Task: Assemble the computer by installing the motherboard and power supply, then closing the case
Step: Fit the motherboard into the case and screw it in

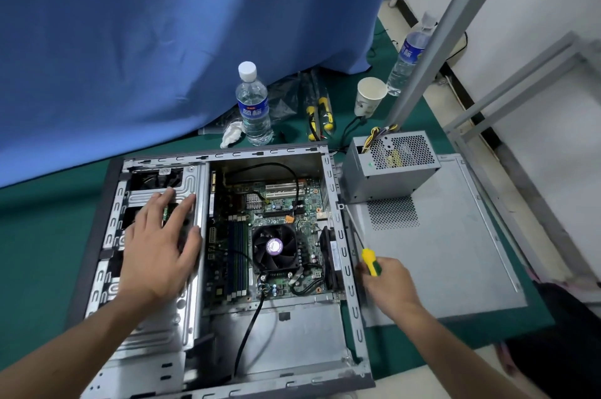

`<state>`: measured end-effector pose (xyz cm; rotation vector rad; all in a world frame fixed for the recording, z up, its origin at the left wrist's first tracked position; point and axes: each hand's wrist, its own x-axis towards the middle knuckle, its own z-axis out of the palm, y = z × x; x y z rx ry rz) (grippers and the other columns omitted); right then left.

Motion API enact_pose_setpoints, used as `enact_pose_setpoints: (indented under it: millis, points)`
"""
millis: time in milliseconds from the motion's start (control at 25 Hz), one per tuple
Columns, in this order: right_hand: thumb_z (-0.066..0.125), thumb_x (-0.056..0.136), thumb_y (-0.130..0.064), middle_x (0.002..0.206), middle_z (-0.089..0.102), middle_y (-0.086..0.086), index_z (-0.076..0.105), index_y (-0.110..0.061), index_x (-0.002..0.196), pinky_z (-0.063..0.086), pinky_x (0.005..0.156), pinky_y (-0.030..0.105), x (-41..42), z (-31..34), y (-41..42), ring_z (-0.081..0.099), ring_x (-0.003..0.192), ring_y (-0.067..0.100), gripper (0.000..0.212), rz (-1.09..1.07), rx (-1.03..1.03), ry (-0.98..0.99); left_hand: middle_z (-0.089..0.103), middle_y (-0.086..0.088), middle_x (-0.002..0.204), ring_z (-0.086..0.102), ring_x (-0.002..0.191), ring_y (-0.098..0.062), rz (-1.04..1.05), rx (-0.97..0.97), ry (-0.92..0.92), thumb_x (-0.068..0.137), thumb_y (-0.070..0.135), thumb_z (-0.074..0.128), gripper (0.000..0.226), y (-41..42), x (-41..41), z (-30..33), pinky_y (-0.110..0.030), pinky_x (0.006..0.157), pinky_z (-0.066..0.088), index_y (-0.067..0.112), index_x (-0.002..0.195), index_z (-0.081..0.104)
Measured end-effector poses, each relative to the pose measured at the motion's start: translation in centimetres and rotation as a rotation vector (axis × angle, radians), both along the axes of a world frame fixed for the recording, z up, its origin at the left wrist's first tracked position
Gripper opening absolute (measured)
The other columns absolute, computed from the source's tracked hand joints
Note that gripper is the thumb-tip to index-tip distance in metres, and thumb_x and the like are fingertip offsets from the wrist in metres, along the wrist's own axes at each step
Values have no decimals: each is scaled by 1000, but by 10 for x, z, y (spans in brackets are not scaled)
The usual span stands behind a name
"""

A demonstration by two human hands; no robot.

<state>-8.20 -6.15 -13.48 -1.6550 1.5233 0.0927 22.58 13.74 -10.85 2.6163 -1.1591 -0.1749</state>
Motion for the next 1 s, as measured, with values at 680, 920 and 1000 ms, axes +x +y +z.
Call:
enact_pose_setpoints:
  millis: [680, 920, 1000]
  points:
    - [71, 88, -19, 60, 62, 0, 62, -20, 69, 36, 49, 22, 19, -42, 2, 54, 56, 16, 21, -76, -77, 70, 29, -4, 154, 23, 145, -27, -1, -21, -13, 94, 50, 33, 58, 0, 1, -6, -58, 110, 29, 32, 148, 40]
    - [70, 91, -22, 67, 65, 1, 67, -17, 78, 46, 56, 27, 14, -35, 6, 58, 62, 17, 14, -123, -79, -66, 28, -4, 156, 21, 146, -28, 7, -2, 9, 93, 50, 32, 59, 1, 0, -5, -56, 113, 27, 31, 148, 40]
    - [69, 91, -21, 67, 64, 0, 68, -19, 83, 42, 52, 23, 9, -24, 11, 53, 58, 12, 9, -157, -111, -123, 26, -4, 157, 19, 147, -27, 11, 10, 17, 94, 50, 31, 59, 2, 0, -5, -56, 114, 25, 32, 149, 38]
